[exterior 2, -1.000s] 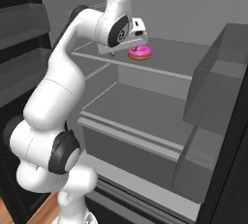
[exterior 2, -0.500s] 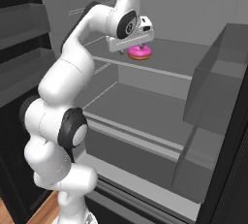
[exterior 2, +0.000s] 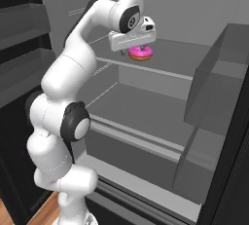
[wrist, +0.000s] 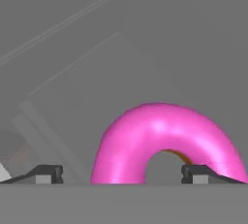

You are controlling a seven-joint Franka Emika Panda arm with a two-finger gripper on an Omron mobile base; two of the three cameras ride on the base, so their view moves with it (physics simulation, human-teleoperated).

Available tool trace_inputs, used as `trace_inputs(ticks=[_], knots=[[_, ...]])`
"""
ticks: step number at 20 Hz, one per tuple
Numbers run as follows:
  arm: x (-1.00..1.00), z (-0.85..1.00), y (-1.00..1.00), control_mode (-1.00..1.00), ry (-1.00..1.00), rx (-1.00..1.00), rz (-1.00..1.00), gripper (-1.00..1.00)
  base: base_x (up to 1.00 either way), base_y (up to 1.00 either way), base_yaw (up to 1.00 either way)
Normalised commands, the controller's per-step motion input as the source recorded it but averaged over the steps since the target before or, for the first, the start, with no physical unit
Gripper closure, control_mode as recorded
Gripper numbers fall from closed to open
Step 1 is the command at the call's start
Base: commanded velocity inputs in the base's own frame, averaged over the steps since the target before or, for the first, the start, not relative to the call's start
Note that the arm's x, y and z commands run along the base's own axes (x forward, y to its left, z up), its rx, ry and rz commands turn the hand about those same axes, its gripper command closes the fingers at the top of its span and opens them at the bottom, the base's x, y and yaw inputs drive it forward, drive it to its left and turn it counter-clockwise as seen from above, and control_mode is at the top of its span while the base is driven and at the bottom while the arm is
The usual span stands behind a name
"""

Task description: Take the donuts from the fridge and place them on the empty tray on the dining counter.

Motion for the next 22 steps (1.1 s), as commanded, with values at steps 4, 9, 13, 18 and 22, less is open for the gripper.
trace_inputs(ticks=[4,9,13,18,22], knots=[[-0.48,-0.47,0.01,-1.00,0.00,0.00,-0.08,-1.00,0.00,0.00,0.00],[0.04,-0.75,0.10,-1.00,0.00,0.00,-0.02,-1.00,0.00,0.00,0.00],[0.00,-0.40,0.10,-1.00,0.00,0.00,0.00,1.00,0.00,0.00,0.00],[-0.54,0.05,0.00,-1.00,-0.16,-0.02,0.00,1.00,0.00,0.00,0.00],[-1.00,0.06,0.00,-1.00,-0.65,-0.11,0.00,1.00,0.00,0.00,0.00]])
